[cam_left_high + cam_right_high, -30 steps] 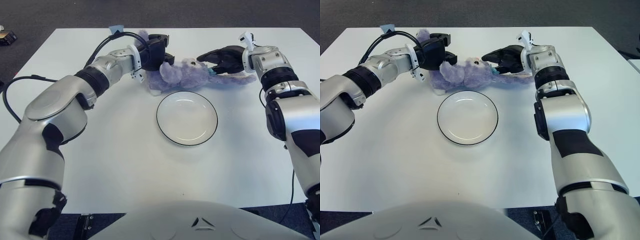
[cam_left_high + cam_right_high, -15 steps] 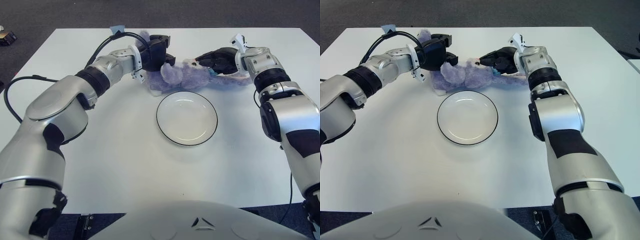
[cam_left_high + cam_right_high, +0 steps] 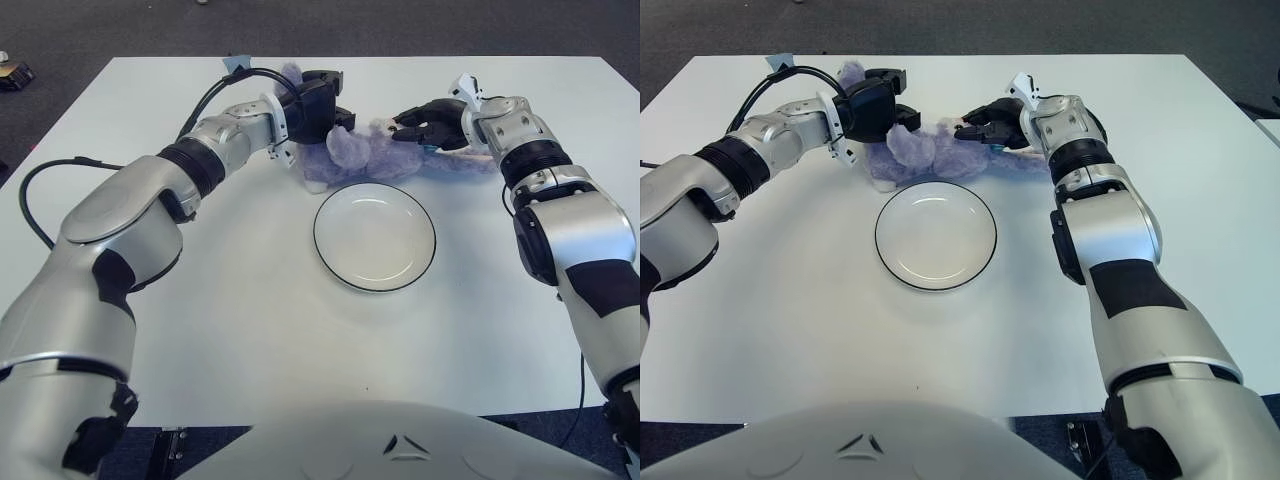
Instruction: Put the doll into the plate.
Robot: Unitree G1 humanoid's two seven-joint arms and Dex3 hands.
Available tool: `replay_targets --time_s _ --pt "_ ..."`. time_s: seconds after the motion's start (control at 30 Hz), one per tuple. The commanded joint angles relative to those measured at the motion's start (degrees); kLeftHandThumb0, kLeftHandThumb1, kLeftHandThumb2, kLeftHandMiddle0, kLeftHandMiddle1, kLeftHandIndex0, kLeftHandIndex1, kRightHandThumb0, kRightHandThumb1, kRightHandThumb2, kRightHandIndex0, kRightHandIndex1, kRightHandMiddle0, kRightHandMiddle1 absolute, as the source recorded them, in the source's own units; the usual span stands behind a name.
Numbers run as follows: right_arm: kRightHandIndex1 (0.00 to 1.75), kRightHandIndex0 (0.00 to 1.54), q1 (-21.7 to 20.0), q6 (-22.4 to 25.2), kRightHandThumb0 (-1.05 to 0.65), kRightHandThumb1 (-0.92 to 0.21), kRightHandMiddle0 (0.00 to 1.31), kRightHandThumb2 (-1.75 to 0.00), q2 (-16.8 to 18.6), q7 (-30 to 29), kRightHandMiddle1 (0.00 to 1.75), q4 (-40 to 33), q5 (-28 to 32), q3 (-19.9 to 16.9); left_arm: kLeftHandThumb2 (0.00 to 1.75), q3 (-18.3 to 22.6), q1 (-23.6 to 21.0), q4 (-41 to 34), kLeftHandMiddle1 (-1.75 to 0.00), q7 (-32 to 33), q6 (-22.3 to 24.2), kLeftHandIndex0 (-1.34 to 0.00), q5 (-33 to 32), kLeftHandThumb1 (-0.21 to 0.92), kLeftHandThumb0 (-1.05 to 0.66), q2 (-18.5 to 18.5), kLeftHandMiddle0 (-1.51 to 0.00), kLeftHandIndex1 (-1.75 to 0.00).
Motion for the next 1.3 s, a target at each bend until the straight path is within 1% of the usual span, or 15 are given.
replay_targets --time_s 0.0,0.07,0.1,0.17,0.3,0.4,0.53,0.77,0.97,1.1,1.27 --pt "0.00 0.23 1.29 0.70 -0.76 -0.83 0.38 0.00 0.58 0.32 0.00 0.82 -1.08 0.54 0.76 0.72 0.75 -0.13 -1.75 0.76 0.31 -0.32 0.11 0.73 -0.37 -0.54 -0.98 -1.75" --pt "0.01 0.25 1.75 -2.82 -0.76 -0.84 0.38 0.00 0.20 -0.43 0.00 -0.64 -5.49 5.19 0.76 0.56 0.31 -0.53 -1.75 0.27 -0.59 -0.32 0.18 0.73 -0.37 -0.41 -0.98 -1.75" --pt "0.02 0.27 1.87 -3.88 -0.76 -0.84 0.38 0.00 0.10 -0.66 0.00 -1.02 -6.78 6.51 0.77 0.51 0.19 -0.65 -1.75 0.13 -0.85 -0.32 0.20 0.73 -0.38 -0.38 -0.99 -1.75" --pt "0.02 0.28 1.98 -4.88 -0.77 -0.84 0.38 0.00 0.04 -0.63 0.00 -1.38 -7.85 7.58 0.77 0.38 -0.02 -0.73 -1.75 -0.08 -1.10 -0.32 0.35 0.73 -0.38 -0.36 -0.99 -1.75" --pt "0.02 0.31 2.25 -8.00 -0.78 -0.85 0.37 0.00 -0.60 1.69 0.00 -2.66 -9.90 10.01 0.77 0.07 -0.39 -0.73 -1.75 -0.36 -1.32 -0.32 0.92 0.73 -0.38 -0.41 -1.00 -1.75" --pt "0.02 0.32 2.28 -8.75 -0.78 -0.85 0.37 0.00 -0.80 2.25 0.00 -2.83 -10.23 10.47 0.77 0.11 -0.40 -0.74 -1.75 -0.37 -1.36 -0.32 1.01 0.73 -0.38 -0.42 -1.00 -1.75" --pt "0.00 0.28 1.67 -13.25 -0.79 -0.86 0.35 -0.01 -1.74 7.96 0.00 -3.32 -12.10 13.39 0.77 0.06 -0.46 -0.69 -1.75 -0.49 -1.25 -0.32 1.24 0.73 -0.38 -0.63 -1.00 -1.75" --pt "0.00 0.23 1.15 -14.67 -0.79 -0.87 0.33 -0.01 -1.76 9.71 0.00 -2.88 -12.80 14.24 0.76 0.07 -0.45 -0.66 -1.75 -0.56 -1.02 -0.32 1.91 0.73 -0.38 -0.82 -1.01 -1.75" --pt "0.00 0.21 1.15 -15.21 -0.78 -0.87 0.33 -0.01 -1.10 9.59 0.00 -2.60 -13.39 15.14 0.76 -0.02 -0.60 -0.45 -1.75 -0.47 -0.87 -0.32 2.48 0.74 -0.37 -1.03 -1.01 -1.75" --pt "0.00 0.20 1.15 -19.21 -0.78 -0.88 0.32 -0.01 -1.05 11.84 0.00 -1.72 -14.08 16.41 0.75 -0.07 -0.69 0.10 -1.75 -0.34 -0.51 -0.31 2.81 0.74 -0.37 -1.44 -1.01 -1.75" --pt "0.00 0.20 0.83 -20.58 -0.78 -0.88 0.31 0.00 -1.22 13.39 0.00 -1.02 -14.20 16.29 0.74 0.09 -0.67 0.60 -1.75 -0.18 -0.39 -0.31 2.87 0.75 -0.37 -1.78 -1.02 -1.75"
